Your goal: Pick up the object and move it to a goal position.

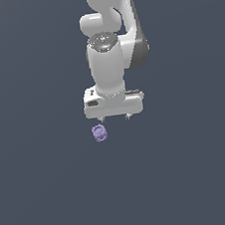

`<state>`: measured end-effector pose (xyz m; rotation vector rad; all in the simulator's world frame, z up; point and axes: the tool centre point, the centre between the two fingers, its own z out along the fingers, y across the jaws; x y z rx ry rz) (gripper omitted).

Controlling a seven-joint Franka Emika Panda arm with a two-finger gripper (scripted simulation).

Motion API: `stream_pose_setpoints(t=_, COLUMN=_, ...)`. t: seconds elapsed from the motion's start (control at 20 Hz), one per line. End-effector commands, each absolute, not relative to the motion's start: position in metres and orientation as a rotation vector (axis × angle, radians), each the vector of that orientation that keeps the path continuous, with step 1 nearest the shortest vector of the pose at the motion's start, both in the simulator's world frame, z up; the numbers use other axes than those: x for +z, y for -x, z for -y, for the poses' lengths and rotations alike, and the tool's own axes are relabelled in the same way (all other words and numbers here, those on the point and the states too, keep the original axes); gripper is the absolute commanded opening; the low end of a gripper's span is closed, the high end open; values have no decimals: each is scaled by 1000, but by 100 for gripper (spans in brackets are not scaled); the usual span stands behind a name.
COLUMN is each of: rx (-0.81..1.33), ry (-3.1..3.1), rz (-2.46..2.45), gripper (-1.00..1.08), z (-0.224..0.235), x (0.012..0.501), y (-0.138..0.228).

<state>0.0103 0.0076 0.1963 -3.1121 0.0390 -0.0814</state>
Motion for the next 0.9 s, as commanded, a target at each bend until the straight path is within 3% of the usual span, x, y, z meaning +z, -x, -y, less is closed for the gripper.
stream_pose_setpoints(t=0.0, rx=-78, ry=3115, rz=-17, gripper=100, z=-3, x=191, y=-9)
stream_pose_setpoints(t=0.85, rx=-24, ry=3118, rz=360, gripper=100, z=56, x=118, y=17)
